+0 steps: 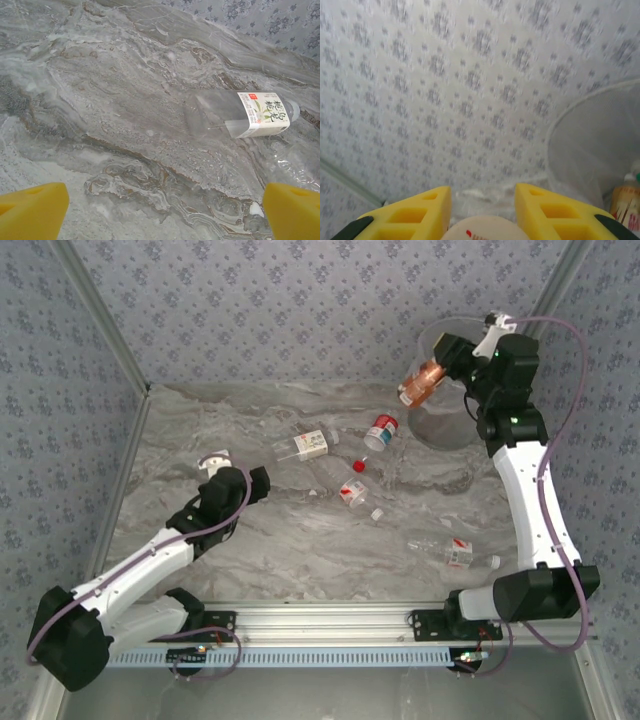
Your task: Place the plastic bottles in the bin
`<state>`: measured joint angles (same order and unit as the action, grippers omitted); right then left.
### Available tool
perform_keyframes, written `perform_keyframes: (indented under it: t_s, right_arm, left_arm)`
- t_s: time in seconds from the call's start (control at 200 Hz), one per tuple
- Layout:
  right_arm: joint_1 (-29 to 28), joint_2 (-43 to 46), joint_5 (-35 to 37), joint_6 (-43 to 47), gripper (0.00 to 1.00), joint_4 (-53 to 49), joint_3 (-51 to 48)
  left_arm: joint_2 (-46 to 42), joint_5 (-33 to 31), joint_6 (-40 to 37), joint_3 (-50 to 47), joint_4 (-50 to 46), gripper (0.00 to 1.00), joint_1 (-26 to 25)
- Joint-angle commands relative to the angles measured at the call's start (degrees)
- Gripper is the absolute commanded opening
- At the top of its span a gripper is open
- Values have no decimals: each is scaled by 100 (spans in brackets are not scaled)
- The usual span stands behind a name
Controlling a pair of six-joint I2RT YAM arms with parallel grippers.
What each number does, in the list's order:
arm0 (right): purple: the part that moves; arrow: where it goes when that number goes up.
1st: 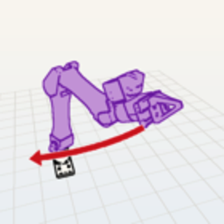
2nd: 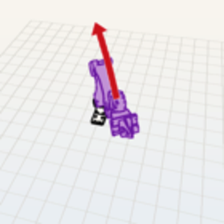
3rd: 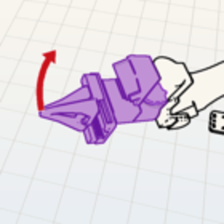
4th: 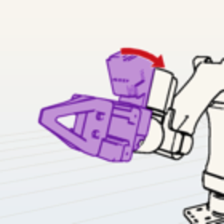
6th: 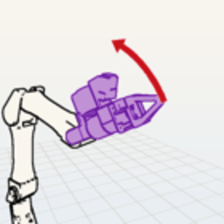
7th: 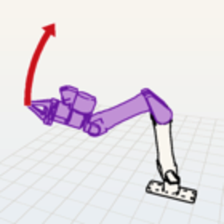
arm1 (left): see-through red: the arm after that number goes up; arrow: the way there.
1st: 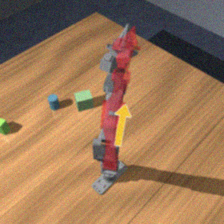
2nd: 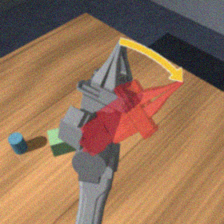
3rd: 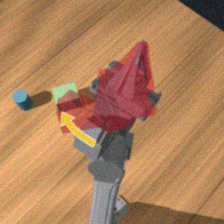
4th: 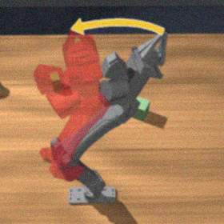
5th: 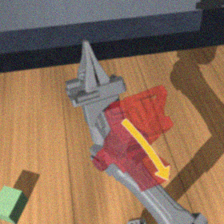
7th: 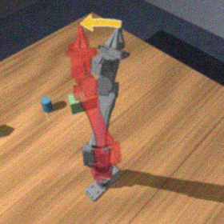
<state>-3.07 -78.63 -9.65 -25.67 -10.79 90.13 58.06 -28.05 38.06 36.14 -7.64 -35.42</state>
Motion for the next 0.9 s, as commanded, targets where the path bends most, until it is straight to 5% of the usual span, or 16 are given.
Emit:
perform_keyframes:
  t_s: [0.0, 0.59, 0.895]
  right_arm:
    - [104, -190, 426, -102, 0, 629, 373]
    - [523, -1512, 2626, 434, 0, 1806, 1024]
    - [642, -2430, 3089, 730, 0, 1995, 1385]
  left_arm:
    - [-166, -165, 122, -18, -45, 100, 44]
    - [-453, -159, 301, -254, -84, 100, 88]
    - [-770, -247, 491, -472, -238, 99, 94]
